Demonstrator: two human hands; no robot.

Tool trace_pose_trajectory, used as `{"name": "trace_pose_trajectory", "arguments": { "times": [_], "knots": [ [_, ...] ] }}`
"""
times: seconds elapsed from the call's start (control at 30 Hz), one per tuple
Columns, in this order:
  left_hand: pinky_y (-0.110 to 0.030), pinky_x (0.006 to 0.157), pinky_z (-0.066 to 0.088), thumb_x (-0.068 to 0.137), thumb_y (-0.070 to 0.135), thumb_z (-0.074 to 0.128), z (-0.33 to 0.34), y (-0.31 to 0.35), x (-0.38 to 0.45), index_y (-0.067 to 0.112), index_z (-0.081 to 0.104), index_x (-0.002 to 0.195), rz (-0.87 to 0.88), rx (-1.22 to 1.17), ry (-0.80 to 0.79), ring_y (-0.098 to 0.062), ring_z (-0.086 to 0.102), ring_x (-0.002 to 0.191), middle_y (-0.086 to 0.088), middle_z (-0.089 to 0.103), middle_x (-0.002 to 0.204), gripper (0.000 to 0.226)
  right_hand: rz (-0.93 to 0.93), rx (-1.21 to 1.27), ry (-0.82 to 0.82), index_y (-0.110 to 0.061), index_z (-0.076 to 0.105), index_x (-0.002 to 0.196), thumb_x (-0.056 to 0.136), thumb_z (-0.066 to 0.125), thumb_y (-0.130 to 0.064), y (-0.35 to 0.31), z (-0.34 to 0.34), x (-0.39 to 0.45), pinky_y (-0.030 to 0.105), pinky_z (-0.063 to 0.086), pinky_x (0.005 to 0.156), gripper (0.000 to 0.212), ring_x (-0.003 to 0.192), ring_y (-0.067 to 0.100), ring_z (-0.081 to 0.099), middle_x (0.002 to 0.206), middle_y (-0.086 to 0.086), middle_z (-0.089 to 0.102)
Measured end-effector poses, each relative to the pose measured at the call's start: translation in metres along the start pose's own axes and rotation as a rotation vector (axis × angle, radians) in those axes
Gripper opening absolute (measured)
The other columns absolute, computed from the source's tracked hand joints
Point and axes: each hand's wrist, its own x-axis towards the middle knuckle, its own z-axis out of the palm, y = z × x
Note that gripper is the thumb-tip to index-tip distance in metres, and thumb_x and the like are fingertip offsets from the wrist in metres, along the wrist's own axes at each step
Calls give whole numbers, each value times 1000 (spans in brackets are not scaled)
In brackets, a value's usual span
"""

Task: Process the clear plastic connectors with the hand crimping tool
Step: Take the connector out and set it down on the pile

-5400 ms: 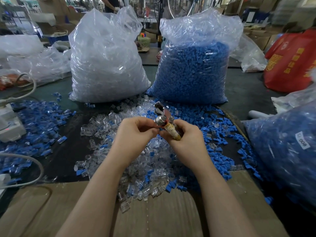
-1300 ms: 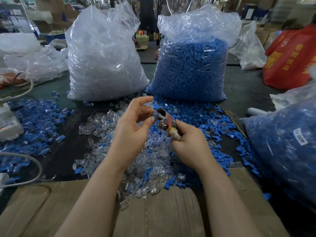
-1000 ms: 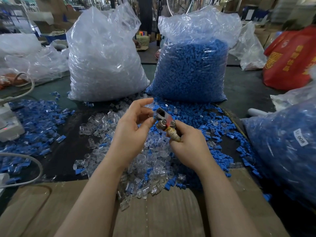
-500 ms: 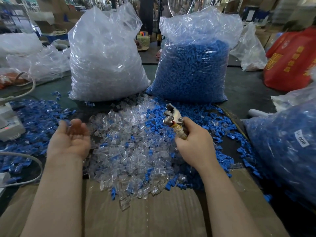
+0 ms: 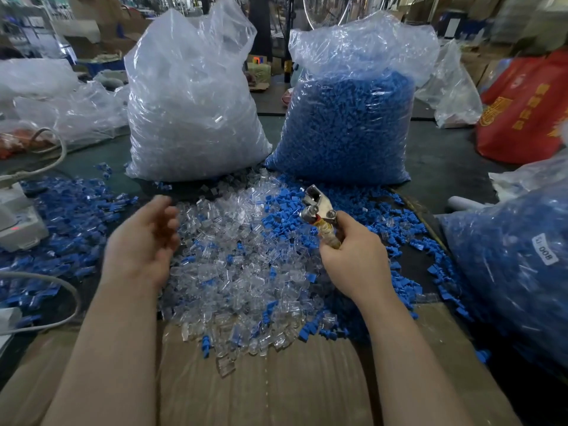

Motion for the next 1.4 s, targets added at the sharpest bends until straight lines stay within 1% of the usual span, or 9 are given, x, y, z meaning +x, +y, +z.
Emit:
{"name": "trace_pose_trajectory", "arguments": {
  "times": [0.07, 0.17, 0.23, 0.3, 0.43, 0.67, 0.83, 1.0, 1.4],
  "knots": [
    [-19, 60, 46, 88, 28, 71, 18, -7, -15, 24, 71, 86, 145, 491, -104, -4, 59, 67, 12, 71, 69, 4, -3, -15, -5, -33, 54, 91, 79, 51, -30, 0, 0, 0, 30, 31, 48, 13, 59, 10, 50, 65, -10, 57],
    [-17, 57, 46, 91, 25, 68, 38, -22, -32, 29, 69, 83, 341, 982, -211, -8, 62, 72, 10, 70, 79, 8, 0, -33, -6, -32, 54, 91, 80, 53, -30, 0, 1, 0, 30, 33, 48, 12, 59, 9, 51, 66, -11, 58],
    [-32, 76, 51, 93, 28, 64, 42, -32, -32, 34, 70, 85, 453, 1319, -172, -14, 63, 85, 10, 70, 91, 11, -3, -32, -4, -32, 54, 91, 79, 52, -31, -1, 1, -1, 30, 33, 48, 11, 58, 9, 50, 65, -10, 57],
    [-41, 95, 41, 95, 31, 59, 44, -37, -31, 35, 73, 94, 526, 1543, -114, -22, 56, 105, 4, 65, 107, 15, -7, -29, 0, -32, 54, 91, 78, 51, -33, -1, 1, -1, 30, 32, 48, 13, 58, 9, 50, 65, -10, 57],
    [-43, 97, 33, 96, 30, 51, 43, -41, -29, 38, 68, 115, 530, 1727, -108, -26, 47, 115, -3, 57, 121, 27, -11, -32, 0, -34, 51, 90, 80, 52, -32, -2, 1, -2, 29, 31, 48, 11, 59, 8, 50, 66, -12, 57],
    [-43, 97, 30, 95, 34, 54, 43, -39, -26, 45, 68, 108, 434, 1700, -169, -25, 43, 118, 0, 53, 121, 22, -10, -38, -23, -33, 51, 88, 84, 57, -28, -4, 1, -1, 35, 46, 55, 8, 61, 9, 52, 66, -9, 58],
    [-44, 98, 29, 96, 40, 55, 43, -38, -25, 46, 68, 112, 385, 1728, -199, -26, 40, 121, 1, 51, 127, 22, -15, -42, -23, -33, 51, 88, 84, 56, -28, -4, 1, -2, 34, 43, 54, 8, 60, 9, 51, 66, -10, 57],
    [-41, 92, 27, 89, 49, 64, 43, -36, -26, 48, 66, 86, 327, 1668, -215, -24, 40, 120, 8, 48, 109, 4, -16, -41, -22, -34, 51, 88, 84, 56, -28, -4, 1, -2, 32, 42, 52, 9, 59, 8, 51, 67, -10, 58],
    [-37, 83, 27, 85, 41, 73, 43, -38, -24, 43, 63, 70, 319, 1575, -208, -20, 48, 111, 7, 62, 105, 17, -34, -17, -24, -37, 47, 85, 79, 51, -33, -3, 3, -2, 31, 40, 50, 8, 59, 8, 50, 66, -11, 57]
  ]
}}
